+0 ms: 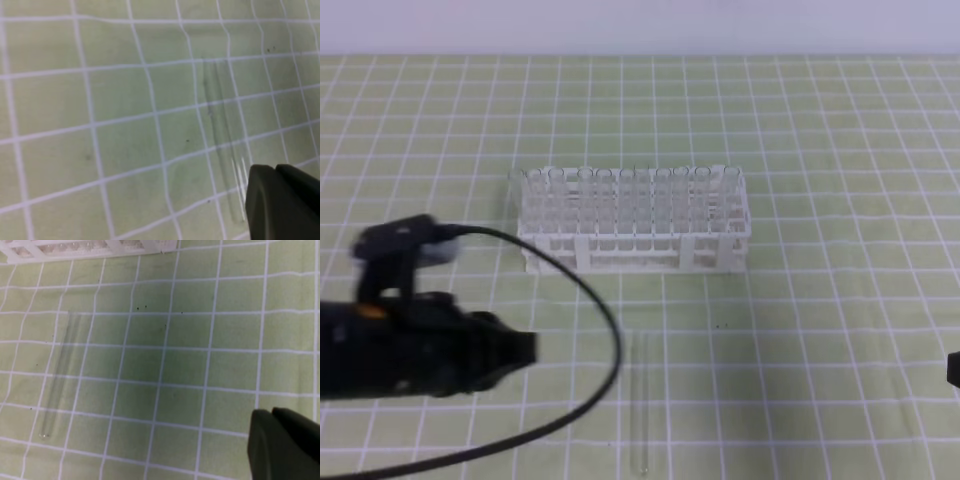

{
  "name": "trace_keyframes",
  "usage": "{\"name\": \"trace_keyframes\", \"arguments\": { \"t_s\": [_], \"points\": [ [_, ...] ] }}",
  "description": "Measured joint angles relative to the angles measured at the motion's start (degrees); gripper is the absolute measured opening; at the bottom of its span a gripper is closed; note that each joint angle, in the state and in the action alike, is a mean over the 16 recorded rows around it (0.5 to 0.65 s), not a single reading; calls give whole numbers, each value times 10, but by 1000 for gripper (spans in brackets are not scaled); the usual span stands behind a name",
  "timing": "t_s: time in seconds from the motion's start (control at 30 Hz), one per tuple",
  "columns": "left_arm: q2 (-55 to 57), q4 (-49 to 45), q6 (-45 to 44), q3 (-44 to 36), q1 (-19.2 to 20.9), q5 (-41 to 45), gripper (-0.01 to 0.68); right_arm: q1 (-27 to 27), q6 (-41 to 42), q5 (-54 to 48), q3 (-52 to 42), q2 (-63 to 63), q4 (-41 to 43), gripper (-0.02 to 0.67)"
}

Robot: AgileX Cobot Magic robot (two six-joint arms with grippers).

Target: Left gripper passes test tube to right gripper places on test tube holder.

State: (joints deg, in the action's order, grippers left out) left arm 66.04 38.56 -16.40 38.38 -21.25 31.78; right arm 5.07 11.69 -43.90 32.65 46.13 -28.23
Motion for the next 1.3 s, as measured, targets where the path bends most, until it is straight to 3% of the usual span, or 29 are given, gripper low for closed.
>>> {"name": "trace_keyframes", "arguments": {
  "t_s": [0.33,0.57,0.8,1.17,1.3],
  "points": [
    [176,-82,124,124,-149,38,-2,0,10,-2,0,0,1,-16],
    [255,-185,237,212,-211,117,-1,0,14,-6,0,0,7,-16],
    [287,-239,296,251,-243,175,42,0,15,-14,0,0,12,-16],
    [306,-240,301,256,-250,163,291,0,15,-20,0,0,13,-16],
    [311,-242,305,256,-250,145,349,0,15,-20,0,0,13,-16]
  ]
}}
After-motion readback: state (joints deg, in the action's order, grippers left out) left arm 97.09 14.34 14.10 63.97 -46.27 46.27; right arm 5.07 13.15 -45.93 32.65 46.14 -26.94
